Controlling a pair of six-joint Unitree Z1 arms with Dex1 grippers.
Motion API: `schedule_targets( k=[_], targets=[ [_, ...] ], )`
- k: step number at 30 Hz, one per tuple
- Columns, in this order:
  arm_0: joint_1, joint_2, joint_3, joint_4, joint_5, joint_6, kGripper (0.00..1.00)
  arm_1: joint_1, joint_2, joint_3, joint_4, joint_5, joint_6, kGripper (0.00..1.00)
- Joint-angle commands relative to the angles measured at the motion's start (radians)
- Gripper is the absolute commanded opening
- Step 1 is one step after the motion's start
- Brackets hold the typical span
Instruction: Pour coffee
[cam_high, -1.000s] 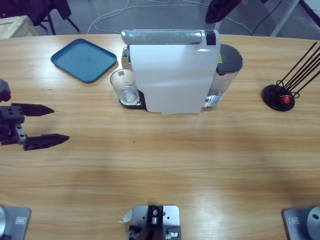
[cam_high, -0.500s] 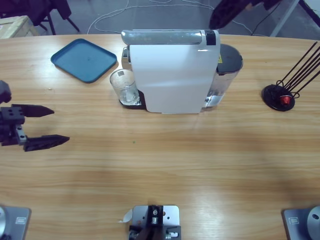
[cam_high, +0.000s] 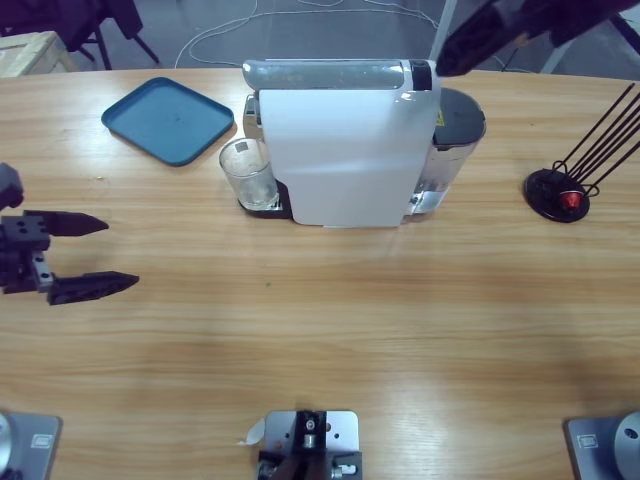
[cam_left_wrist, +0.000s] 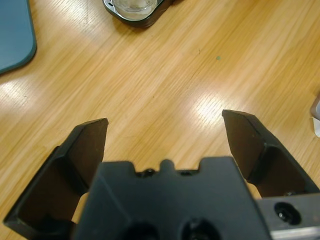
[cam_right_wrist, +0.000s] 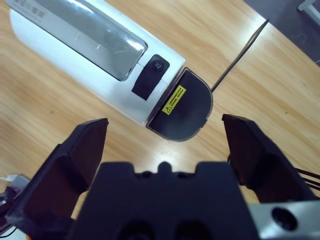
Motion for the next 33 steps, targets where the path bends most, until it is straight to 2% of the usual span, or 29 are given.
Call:
schedule_targets(
  k=[1, 6, 8, 11, 16, 19, 21, 26, 33],
  targets=[
    [-0.033, -0.042, 0.045, -0.012, 0.015, -0.012, 1.000, 0.002, -0.156, 0.232, -0.065, 0.013, 0.049, 1.000],
    [-0.152, -0.034, 0.047, -0.011, 0.033, -0.012, 1.000, 0.002, -0.366, 0.582, -0.288, 0.072, 0.059, 1.000],
    [-0.160, -0.078, 0.053, -0.011, 0.055, -0.019, 1.000, 0.002, -0.442, 0.693, -0.367, 0.088, 0.089, 1.000],
    [-0.158, -0.113, 0.036, -0.005, 0.073, -0.056, 1.000, 0.002, -0.516, 0.782, -0.430, 0.059, 0.070, 1.000],
    [-0.152, -0.115, -0.049, 0.043, 0.065, -0.106, 1.000, 0.002, -0.579, 0.873, -0.378, 0.071, -0.013, 0.996],
    [-0.152, -0.135, -0.071, 0.046, 0.064, -0.131, 1.000, 0.002, -0.649, 0.894, -0.322, 0.071, 0.007, 0.999],
    [-0.145, -0.140, -0.080, 0.051, 0.066, -0.143, 1.000, 0.003, -0.627, 0.878, -0.297, 0.062, 0.005, 1.000],
    [-0.080, -0.129, -0.098, 0.078, 0.064, -0.146, 1.000, 0.003, -0.575, 0.903, -0.357, 0.056, -0.003, 0.996],
    [-0.070, -0.113, -0.105, 0.082, 0.065, -0.145, 1.000, 0.003, -0.573, 0.899, -0.348, 0.053, -0.002, 0.996]
  ],
)
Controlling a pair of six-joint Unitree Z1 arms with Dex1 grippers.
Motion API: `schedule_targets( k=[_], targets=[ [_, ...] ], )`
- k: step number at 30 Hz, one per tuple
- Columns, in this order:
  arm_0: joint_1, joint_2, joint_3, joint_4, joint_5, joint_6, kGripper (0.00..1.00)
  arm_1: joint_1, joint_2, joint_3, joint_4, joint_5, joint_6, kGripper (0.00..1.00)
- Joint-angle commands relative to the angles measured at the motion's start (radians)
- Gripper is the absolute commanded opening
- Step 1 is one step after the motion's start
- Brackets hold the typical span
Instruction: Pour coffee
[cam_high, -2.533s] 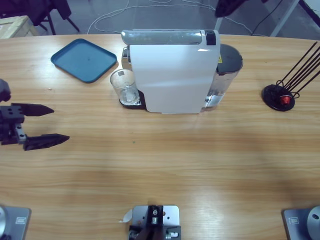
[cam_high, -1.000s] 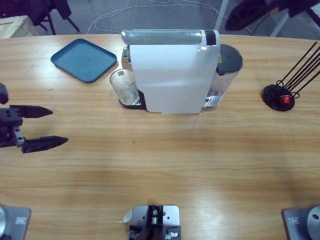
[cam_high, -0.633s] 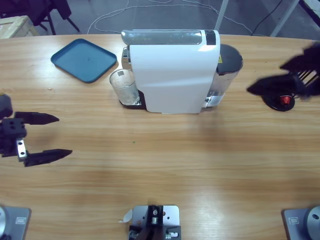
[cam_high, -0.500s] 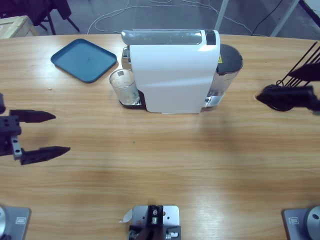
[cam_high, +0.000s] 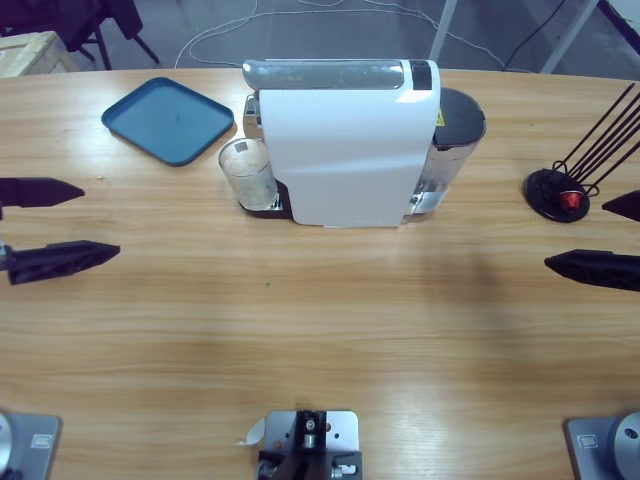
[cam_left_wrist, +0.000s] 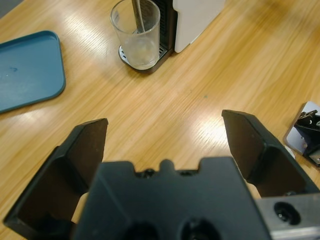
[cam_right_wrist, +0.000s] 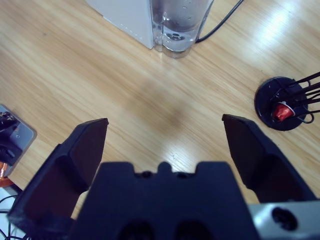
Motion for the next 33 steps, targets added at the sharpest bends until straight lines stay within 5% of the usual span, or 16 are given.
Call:
schedule_targets(
  k=[1, 33],
  targets=[
    [0.021, 0.006, -0.005, 0.018, 0.011, -0.008, 1.000, 0.004, 0.019, 0.029, -0.003, -0.007, -0.013, 0.996],
    [0.063, 0.027, -0.153, 0.089, 0.008, -0.005, 1.000, 0.004, 0.032, 0.022, 0.018, -0.037, 0.000, 0.991]
  ],
)
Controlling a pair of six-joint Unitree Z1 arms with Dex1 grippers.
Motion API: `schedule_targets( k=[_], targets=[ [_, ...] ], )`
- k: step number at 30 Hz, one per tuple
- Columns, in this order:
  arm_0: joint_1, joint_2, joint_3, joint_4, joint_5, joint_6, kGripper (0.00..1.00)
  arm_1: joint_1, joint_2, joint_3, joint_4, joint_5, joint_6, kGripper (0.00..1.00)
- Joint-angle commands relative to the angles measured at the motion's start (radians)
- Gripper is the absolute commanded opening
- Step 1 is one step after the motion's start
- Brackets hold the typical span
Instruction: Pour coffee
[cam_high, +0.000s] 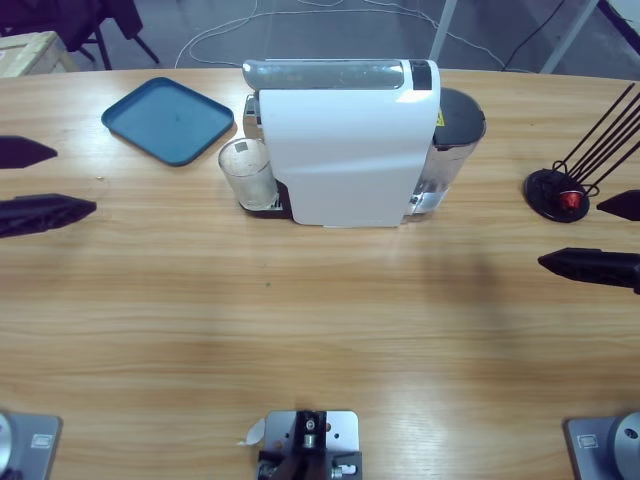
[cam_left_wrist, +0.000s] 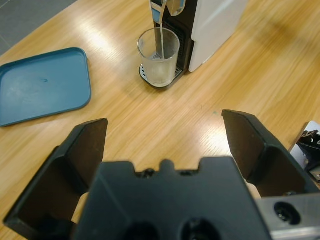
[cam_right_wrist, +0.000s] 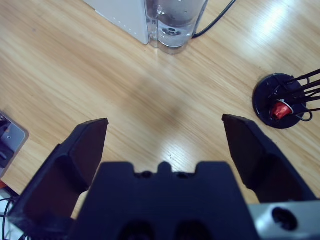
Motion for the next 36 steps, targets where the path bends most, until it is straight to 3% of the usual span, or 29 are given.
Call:
schedule_targets(
  k=[1, 11, 15, 21, 31, 36],
  targets=[
    [0.012, 0.034, -0.050, 0.020, 0.008, -0.004, 1.000, 0.004, 0.005, 0.022, 0.022, -0.019, 0.000, 0.991],
    [0.012, 0.055, -0.055, 0.035, 0.000, -0.001, 1.000, 0.004, 0.022, 0.020, 0.022, -0.021, -0.004, 0.991],
    [0.012, 0.075, -0.055, 0.048, -0.006, 0.004, 1.000, 0.004, 0.106, -0.009, 0.042, -0.020, -0.007, 0.999],
    [0.017, 0.083, -0.021, 0.061, -0.009, 0.031, 1.000, 0.004, -0.022, 0.033, 0.010, -0.068, -0.017, 1.000],
    [0.017, 0.152, -0.080, 0.041, -0.064, 0.084, 1.000, 0.006, -0.028, 0.047, -0.008, -0.065, -0.027, 1.000],
    [0.017, 0.164, -0.072, 0.034, -0.097, 0.092, 1.000, 0.007, -0.042, 0.052, -0.010, -0.108, -0.008, 1.000]
  ],
)
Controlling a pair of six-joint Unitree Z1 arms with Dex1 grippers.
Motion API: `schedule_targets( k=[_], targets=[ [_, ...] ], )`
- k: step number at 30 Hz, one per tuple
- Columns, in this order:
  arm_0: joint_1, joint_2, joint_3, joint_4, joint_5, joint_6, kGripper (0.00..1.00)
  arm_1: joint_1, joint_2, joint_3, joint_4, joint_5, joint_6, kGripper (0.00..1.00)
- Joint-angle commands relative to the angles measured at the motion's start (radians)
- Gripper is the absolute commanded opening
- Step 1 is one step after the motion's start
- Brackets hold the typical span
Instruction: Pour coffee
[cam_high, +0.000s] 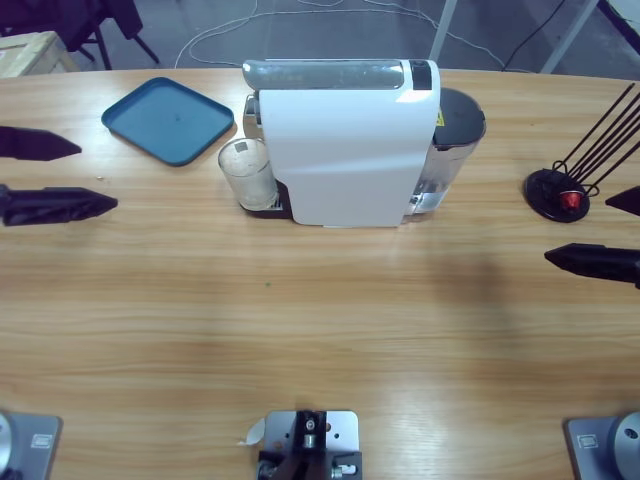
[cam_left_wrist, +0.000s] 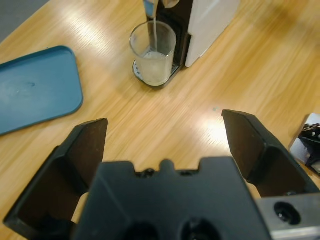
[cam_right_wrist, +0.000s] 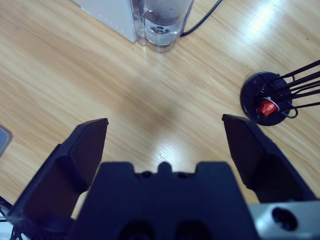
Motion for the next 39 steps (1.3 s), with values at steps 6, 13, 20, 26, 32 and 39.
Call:
schedule_targets(
  k=[6, 13, 20, 26, 32, 39],
  targets=[
    [-0.002, 0.067, -0.032, -0.068, -0.055, 0.016, 1.000, 0.008, -0.104, 0.058, -0.009, -0.047, 0.007, 1.000],
    [-0.002, 0.032, -0.008, -0.058, -0.056, 0.014, 1.000, 0.008, -0.116, 0.064, -0.017, -0.054, 0.007, 1.000],
    [0.004, 0.100, 0.031, -0.167, -0.052, 0.116, 1.000, 0.008, -0.089, 0.057, -0.015, -0.057, 0.007, 1.000],
    [0.074, 0.270, 0.050, -0.297, -0.156, 0.193, 1.000, 0.008, -0.077, 0.053, -0.012, -0.064, 0.010, 1.000],
    [0.083, 0.439, 0.035, -0.485, -0.270, 0.213, 1.000, 0.008, -0.062, 0.050, -0.009, -0.068, 0.012, 0.999],
    [0.083, 0.590, 0.023, -0.593, -0.337, 0.218, 1.000, 0.008, -0.051, 0.045, -0.006, -0.069, 0.014, 0.996]
  ],
)
